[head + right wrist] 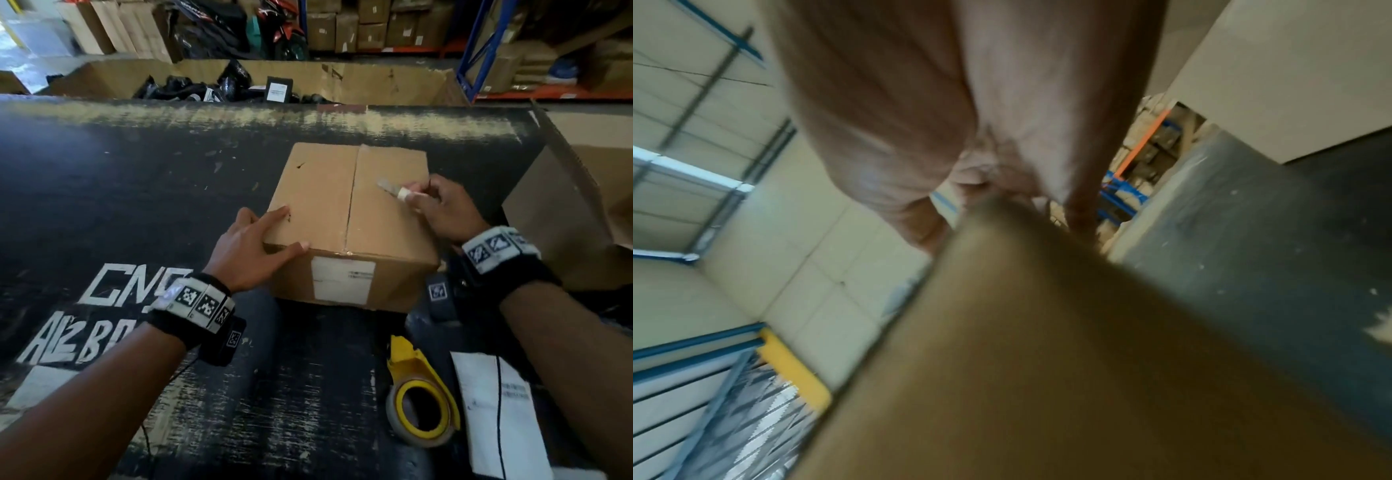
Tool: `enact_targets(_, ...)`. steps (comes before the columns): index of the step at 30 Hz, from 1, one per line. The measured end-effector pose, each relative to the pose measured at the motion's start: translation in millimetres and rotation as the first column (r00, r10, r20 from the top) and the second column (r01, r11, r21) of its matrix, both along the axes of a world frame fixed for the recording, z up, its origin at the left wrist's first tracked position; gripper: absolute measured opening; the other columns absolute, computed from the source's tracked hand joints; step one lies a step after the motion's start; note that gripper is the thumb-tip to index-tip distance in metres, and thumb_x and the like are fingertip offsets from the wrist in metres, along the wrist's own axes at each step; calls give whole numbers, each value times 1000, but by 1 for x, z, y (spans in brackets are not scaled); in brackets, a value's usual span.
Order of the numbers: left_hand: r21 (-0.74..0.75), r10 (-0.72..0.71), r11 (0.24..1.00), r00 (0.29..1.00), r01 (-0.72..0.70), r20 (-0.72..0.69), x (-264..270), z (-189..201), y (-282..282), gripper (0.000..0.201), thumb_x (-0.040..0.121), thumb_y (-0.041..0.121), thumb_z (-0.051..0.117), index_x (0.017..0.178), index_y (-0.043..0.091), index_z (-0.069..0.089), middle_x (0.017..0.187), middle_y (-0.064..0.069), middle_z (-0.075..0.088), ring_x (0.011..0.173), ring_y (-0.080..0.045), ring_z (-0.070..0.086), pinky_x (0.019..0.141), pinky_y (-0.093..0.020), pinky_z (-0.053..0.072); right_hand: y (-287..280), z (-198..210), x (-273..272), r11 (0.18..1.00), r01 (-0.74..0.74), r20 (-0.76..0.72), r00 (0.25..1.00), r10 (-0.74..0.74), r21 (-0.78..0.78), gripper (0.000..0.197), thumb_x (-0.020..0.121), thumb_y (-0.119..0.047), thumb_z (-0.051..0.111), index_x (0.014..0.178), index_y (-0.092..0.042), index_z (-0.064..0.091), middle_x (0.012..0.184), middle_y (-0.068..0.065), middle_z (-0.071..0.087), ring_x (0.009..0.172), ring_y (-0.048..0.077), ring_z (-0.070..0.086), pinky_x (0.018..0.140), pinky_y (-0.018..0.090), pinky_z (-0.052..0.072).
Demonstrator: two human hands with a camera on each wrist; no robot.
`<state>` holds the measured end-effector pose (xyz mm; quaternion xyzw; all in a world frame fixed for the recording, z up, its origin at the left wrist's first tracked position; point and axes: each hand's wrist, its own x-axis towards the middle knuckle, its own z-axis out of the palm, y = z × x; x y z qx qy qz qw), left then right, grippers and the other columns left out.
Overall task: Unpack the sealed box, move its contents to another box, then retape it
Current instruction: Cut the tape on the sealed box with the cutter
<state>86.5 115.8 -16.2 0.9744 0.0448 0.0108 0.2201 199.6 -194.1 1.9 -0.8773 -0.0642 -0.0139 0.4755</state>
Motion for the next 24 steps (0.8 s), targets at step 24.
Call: enact_targets(24,27,-696,718,717,695,45,77,57,-129,31,76,54,81,92,27,75,84,13,72,80,-3,66,83,-35,55,-13,-48,-182,825,324,-204,945,-256,463,10,87,-16,77,93,-9,72,86,11,75,84,24,73,70,28,60)
